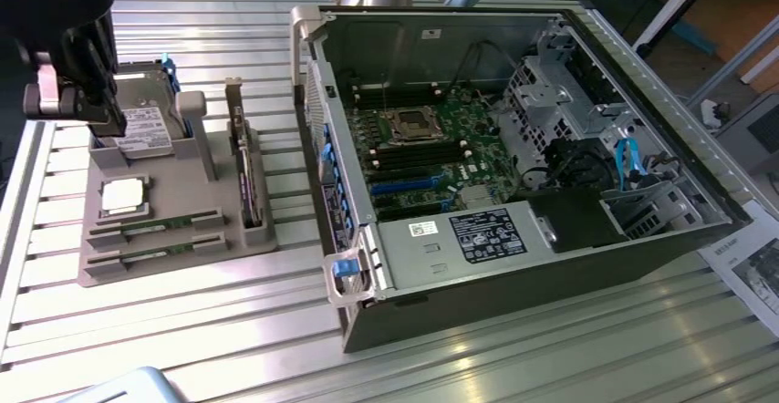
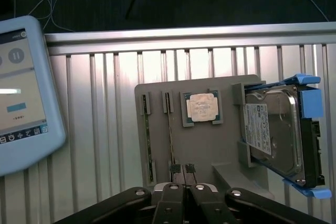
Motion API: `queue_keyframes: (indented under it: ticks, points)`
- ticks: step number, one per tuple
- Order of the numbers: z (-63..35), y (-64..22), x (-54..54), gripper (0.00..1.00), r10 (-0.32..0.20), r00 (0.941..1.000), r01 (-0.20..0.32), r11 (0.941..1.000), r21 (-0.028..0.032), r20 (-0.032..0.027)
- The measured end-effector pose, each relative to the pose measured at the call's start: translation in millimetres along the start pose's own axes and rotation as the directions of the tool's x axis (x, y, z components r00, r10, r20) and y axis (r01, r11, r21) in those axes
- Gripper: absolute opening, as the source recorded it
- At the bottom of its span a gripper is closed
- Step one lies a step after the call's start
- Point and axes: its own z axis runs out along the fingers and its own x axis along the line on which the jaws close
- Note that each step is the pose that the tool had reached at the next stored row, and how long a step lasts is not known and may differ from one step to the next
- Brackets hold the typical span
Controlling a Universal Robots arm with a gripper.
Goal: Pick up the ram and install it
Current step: 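Pick up the ram and move it above insertion slot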
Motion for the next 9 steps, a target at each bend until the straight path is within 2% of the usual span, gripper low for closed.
queue_keyframes:
  ticks: [9]
  points:
    - [0.1,-0.2,2.8,0.10,0.000,1.0000,0.000,1.0000,0.0001,0.0001]
